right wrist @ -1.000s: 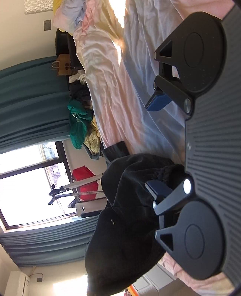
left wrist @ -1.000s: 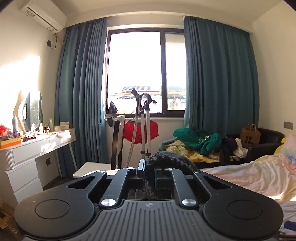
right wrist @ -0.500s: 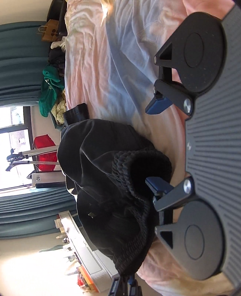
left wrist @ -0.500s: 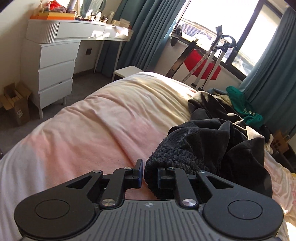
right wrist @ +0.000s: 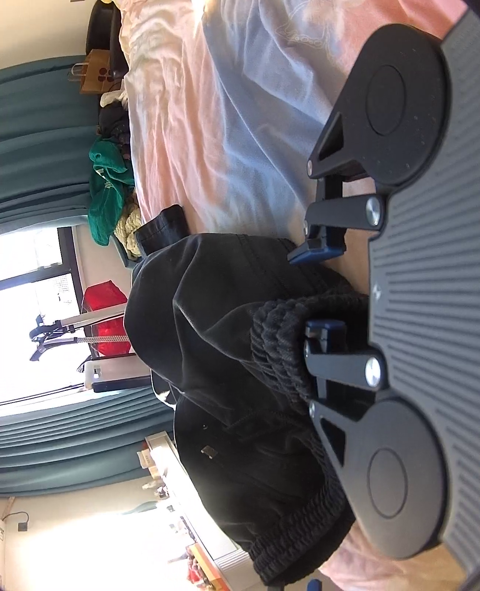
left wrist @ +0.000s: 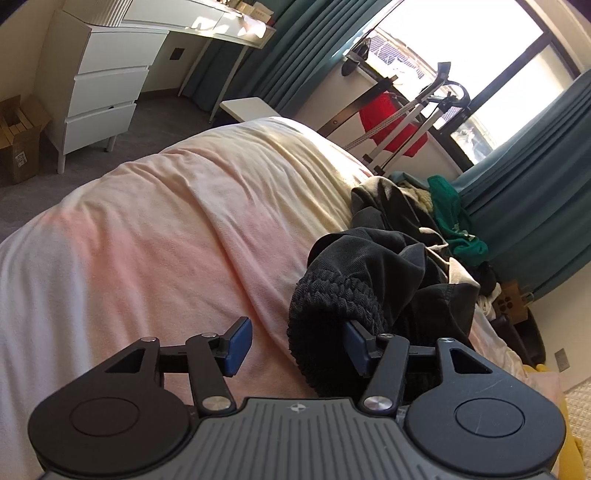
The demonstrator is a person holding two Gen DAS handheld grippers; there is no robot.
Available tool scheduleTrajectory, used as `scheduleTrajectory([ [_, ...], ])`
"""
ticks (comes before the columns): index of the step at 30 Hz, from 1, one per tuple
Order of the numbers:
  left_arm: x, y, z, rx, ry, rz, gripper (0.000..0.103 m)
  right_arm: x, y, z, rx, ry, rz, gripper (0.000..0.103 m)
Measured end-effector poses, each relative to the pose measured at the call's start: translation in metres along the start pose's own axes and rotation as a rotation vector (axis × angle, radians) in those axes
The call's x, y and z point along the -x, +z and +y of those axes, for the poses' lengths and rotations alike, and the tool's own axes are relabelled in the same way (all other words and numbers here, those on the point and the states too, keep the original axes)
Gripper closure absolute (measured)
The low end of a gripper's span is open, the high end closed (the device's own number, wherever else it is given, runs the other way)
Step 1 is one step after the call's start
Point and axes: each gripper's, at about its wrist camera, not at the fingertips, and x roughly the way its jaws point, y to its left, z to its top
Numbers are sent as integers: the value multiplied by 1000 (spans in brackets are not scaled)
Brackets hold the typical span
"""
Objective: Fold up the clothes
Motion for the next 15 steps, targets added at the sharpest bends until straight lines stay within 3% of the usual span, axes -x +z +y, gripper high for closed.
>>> scheduleTrajectory([
  [2,6,-5,-4,13,-76,-6,31,1,2,2,6,1,7,90],
  [7,12,-28,-20,65,-253,-7,20,19,12,7,-9,3,-30,93],
  [13,-32,-54,-35,100,-309,119,19,60,26,17,50,-49,-168,93],
  [15,-50,-60,-39,102,-304,145,20,63,26,17,57,-63,-147,93],
])
